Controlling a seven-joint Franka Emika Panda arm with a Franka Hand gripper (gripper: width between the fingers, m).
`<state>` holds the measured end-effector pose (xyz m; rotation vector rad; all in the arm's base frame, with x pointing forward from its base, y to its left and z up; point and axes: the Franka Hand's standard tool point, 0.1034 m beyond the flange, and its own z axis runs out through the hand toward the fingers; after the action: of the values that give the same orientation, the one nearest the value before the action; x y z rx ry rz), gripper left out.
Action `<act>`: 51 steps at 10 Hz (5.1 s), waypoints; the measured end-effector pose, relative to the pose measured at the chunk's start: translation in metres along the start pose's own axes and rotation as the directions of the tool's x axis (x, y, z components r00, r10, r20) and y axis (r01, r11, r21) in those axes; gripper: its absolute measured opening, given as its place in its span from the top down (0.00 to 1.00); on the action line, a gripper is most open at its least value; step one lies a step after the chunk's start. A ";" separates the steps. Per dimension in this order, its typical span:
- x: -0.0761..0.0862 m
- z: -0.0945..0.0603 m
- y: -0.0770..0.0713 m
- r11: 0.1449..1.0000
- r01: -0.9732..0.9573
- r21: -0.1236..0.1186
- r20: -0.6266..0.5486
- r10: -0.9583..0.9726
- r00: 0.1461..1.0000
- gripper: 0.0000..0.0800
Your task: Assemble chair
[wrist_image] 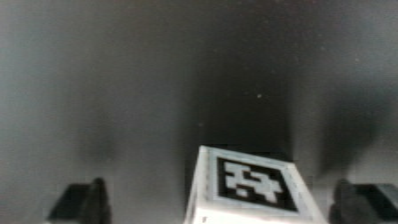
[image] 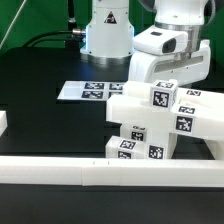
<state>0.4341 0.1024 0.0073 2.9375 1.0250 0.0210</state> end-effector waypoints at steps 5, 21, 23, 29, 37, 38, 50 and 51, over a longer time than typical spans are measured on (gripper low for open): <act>-0.001 0.001 0.000 1.000 0.000 0.000 0.002 0.000 1.000 0.65; 0.048 -0.107 0.071 0.997 0.051 0.054 0.020 -0.052 0.998 0.65; 0.071 -0.116 0.089 0.997 0.042 0.063 0.039 -0.045 0.998 0.65; 0.077 -0.117 0.100 0.997 0.049 0.065 0.048 -0.053 0.997 0.65; 0.082 -0.113 0.115 0.998 0.034 0.047 0.033 -0.036 0.999 0.65; 0.083 -0.113 0.115 0.998 0.036 0.047 0.032 -0.037 0.999 0.65; 0.085 -0.112 0.114 0.999 0.023 0.045 0.031 -0.025 0.999 0.65; 0.084 -0.112 0.114 0.999 0.021 0.043 0.028 -0.022 0.999 0.65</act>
Offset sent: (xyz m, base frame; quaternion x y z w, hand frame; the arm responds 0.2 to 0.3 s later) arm 0.0005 -0.0006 -0.0031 -0.0049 0.0011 -0.0015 1.0000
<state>0.5684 0.0680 0.1234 2.9555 1.0667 -0.0435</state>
